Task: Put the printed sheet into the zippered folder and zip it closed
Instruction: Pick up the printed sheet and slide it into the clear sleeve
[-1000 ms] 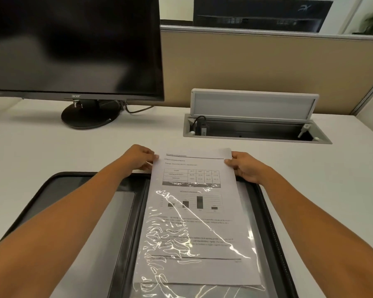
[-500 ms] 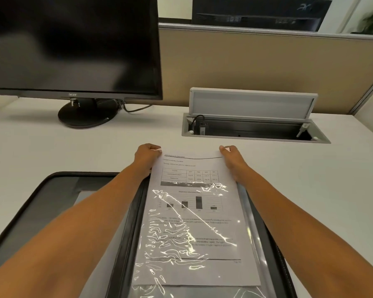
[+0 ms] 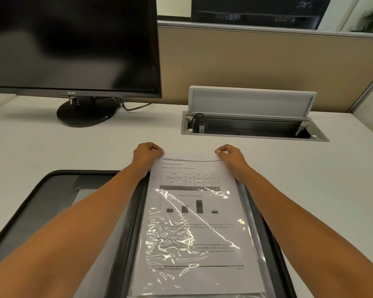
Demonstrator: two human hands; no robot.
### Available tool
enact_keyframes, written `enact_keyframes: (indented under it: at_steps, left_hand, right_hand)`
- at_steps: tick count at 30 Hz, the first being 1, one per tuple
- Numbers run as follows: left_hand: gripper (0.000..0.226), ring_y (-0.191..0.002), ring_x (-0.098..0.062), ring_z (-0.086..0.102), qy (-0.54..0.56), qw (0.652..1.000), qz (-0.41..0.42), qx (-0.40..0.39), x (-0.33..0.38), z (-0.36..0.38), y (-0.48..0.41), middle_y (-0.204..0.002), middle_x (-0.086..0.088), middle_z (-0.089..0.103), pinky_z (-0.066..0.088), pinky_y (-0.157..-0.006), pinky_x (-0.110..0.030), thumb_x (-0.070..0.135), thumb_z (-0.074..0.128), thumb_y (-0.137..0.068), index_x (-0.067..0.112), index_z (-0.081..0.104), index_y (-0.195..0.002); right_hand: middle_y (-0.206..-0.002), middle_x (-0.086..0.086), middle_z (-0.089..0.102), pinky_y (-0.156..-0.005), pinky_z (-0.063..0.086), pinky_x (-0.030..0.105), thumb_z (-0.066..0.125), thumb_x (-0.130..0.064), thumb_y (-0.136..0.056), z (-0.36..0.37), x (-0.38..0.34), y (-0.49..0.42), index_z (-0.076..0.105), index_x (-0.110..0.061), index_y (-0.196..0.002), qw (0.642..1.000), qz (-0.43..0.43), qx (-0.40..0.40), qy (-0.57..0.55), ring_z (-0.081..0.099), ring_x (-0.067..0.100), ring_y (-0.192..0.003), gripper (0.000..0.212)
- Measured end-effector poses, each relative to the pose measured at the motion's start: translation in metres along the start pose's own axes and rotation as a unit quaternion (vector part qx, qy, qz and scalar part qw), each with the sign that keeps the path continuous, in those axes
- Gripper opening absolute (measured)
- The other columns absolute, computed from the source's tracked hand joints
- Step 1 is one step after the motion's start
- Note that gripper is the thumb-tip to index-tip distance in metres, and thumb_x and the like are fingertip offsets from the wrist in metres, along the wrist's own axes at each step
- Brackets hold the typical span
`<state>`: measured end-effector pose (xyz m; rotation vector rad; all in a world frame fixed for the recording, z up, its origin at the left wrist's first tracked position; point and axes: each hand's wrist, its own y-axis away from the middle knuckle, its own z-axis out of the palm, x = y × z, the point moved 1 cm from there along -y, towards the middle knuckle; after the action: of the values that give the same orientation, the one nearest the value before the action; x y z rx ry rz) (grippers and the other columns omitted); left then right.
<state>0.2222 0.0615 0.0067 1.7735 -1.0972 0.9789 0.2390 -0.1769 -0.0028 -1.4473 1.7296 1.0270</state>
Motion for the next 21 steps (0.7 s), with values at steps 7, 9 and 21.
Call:
enact_keyframes:
  at_steps: [7, 9, 21]
  left_hand:
    - [0.010, -0.078, -0.020, 0.056, -0.111, 0.990, 0.076, -0.048, -0.004, -0.011, 0.009, -0.079, -0.007, 0.062, 0.047, -0.065, -0.027, 0.013, 0.067, -0.082, 0.003, 0.066, -0.081]
    - [0.018, -0.079, -0.021, 0.058, -0.141, 0.983, 0.101, -0.065, -0.005, -0.016, 0.012, -0.081, -0.009, 0.064, 0.047, -0.065, -0.026, 0.020, 0.067, -0.082, 0.002, 0.068, -0.083]
    - [0.039, -0.077, -0.023, 0.052, -0.263, 0.946, 0.161, -0.102, -0.005, -0.025, 0.035, -0.096, -0.030, 0.066, 0.037, -0.067, -0.028, 0.041, 0.057, -0.086, 0.006, 0.072, -0.080]
  right_hand:
    - [-0.101, 0.008, 0.059, -0.081, 0.045, 0.031, 0.060, -0.020, -0.086, -0.011, 0.000, 0.007, 0.060, -0.012, -0.090, 0.995, 0.004, -0.088, 0.046, 0.055, 0.026, -0.098, 0.008]
    - [-0.106, 0.009, 0.061, -0.079, 0.042, 0.029, 0.061, -0.023, -0.085, -0.015, 0.000, 0.009, 0.061, -0.013, -0.090, 0.990, -0.010, -0.118, 0.080, 0.053, 0.022, -0.095, 0.011]
    - [-0.105, 0.012, 0.064, -0.082, 0.039, 0.029, 0.047, -0.043, -0.090, -0.014, -0.020, 0.025, 0.067, -0.005, -0.091, 0.942, -0.091, -0.222, 0.236, 0.054, 0.020, -0.089, 0.043]
